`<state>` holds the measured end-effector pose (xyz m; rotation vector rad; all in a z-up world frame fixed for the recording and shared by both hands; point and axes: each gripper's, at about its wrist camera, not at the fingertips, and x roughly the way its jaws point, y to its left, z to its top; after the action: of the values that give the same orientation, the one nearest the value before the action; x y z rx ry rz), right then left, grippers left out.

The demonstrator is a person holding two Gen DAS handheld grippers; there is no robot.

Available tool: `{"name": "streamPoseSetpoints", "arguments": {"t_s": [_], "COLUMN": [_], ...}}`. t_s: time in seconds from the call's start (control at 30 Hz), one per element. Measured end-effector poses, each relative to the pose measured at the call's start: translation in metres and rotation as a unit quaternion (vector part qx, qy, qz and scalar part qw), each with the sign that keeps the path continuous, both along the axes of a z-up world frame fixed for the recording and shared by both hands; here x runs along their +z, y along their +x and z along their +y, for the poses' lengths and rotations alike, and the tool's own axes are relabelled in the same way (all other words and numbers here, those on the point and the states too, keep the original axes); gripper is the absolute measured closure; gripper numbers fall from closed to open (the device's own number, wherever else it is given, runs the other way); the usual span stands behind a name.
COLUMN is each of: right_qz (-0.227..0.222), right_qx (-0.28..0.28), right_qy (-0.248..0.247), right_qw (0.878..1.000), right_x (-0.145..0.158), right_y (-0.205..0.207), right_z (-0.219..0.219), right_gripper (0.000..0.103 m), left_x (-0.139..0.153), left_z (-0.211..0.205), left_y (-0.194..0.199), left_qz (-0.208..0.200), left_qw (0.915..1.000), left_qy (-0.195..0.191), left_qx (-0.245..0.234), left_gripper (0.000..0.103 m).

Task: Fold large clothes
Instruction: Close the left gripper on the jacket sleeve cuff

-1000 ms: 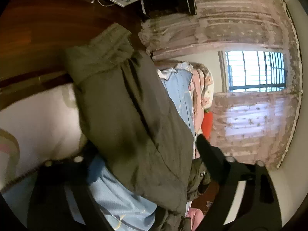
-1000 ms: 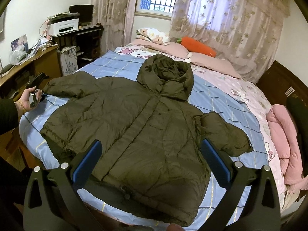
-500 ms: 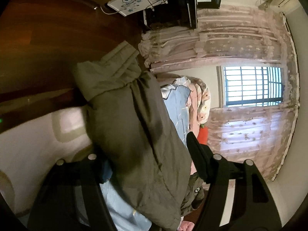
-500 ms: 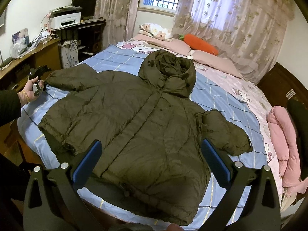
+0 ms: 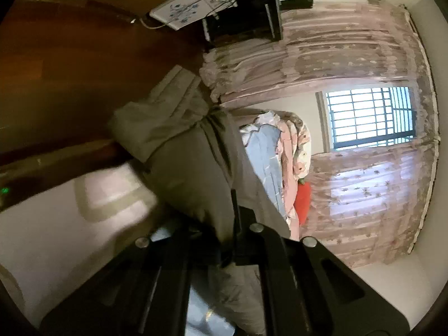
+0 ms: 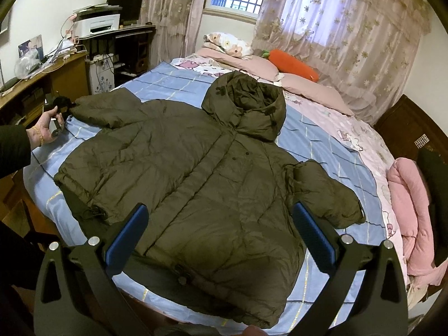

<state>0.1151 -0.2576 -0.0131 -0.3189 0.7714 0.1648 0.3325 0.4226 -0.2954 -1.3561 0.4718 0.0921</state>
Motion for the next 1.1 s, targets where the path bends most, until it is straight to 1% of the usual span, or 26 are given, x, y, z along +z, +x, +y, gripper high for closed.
{"name": "streamPoseSetpoints", "arguments": {"t_s": [0.13, 0.23, 0.6, 0.8, 1.0, 1.1], "right_qz": [0.001, 0.000, -0.001, -0.003, -0.004, -0.004], "right_qx": [0.000, -0.001, -0.002, -0.005, -0.006, -0.007], "right_qy": [0.000, -0.001, -0.004, -0.001, -0.001, 0.000], "right_qw": [1.000, 1.000, 1.000, 1.000, 1.000, 1.000], "right_x": [0.000, 0.000, 0.001, 0.002, 0.005, 0.005], "right_y": [0.000, 0.000, 0.001, 0.001, 0.000, 0.000], "right_z": [0.000, 0.000, -0.003, -0.004, -0.007, -0.007], "right_gripper": [0.001, 0.001, 0.001, 0.001, 0.001, 0.001], "left_x": [0.007, 0.007, 0.008, 0.019, 0.023, 0.030], "left_z": [-0.002, -0.001, -0.001, -0.004, -0.006, -0.008], "left_y": [0.001, 0.000, -0.002, 0.000, -0.001, -0.002], "left_qz": [-0.015, -0.014, -0.014, -0.026, -0.029, -0.033], "left_qw": [0.9998, 0.9999, 0.9998, 0.9993, 0.9991, 0.9987], "left_qy": [0.012, 0.007, 0.015, 0.028, 0.030, 0.038], "left_qx": [-0.004, 0.000, -0.001, -0.001, 0.000, 0.000], "left_gripper": [0.100, 0.100, 0.100, 0.100, 0.100, 0.100]}}
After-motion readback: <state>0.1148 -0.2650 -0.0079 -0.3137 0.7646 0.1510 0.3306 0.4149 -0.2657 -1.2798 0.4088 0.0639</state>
